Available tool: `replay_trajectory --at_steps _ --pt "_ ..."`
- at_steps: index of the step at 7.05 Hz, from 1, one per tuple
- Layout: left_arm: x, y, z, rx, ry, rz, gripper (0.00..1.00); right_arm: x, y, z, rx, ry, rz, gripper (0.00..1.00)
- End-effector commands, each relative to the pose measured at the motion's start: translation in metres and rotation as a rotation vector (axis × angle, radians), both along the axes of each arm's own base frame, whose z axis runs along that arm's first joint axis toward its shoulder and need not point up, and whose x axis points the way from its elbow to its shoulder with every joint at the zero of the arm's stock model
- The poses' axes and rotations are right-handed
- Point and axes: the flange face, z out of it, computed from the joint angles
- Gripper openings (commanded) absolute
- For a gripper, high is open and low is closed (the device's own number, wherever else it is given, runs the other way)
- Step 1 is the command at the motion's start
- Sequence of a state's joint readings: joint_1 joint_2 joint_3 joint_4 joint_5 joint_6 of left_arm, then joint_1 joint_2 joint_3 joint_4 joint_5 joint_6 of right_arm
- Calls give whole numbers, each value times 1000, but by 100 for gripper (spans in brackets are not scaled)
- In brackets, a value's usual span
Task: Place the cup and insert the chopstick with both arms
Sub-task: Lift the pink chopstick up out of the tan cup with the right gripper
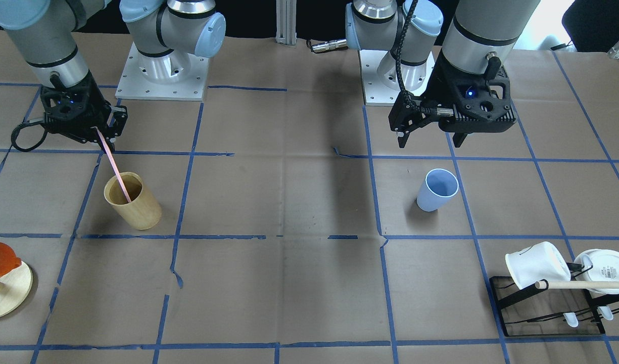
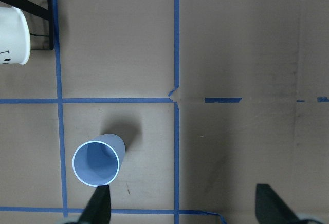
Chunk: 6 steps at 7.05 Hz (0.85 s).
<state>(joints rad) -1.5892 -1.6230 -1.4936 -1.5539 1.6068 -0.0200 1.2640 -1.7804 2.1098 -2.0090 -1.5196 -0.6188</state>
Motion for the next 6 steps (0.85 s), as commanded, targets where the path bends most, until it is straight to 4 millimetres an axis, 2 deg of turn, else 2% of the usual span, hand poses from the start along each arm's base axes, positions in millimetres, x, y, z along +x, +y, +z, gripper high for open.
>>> replay_trajectory --at_steps 1,4,5,6 --pt "1 -1 -2 2 -1 2 100 -2 -9 57 59 -19 -16 7" --pt "6 -7 -5 -4 1 14 100 -2 -11 136 93 -36 -54 8" --pt "6 -6 -6 -3 -2 12 100 0 -12 149 99 -43 -52 8" --pt "7 -7 -6 -1 -2 14 100 2 -12 151 101 -49 -61 8"
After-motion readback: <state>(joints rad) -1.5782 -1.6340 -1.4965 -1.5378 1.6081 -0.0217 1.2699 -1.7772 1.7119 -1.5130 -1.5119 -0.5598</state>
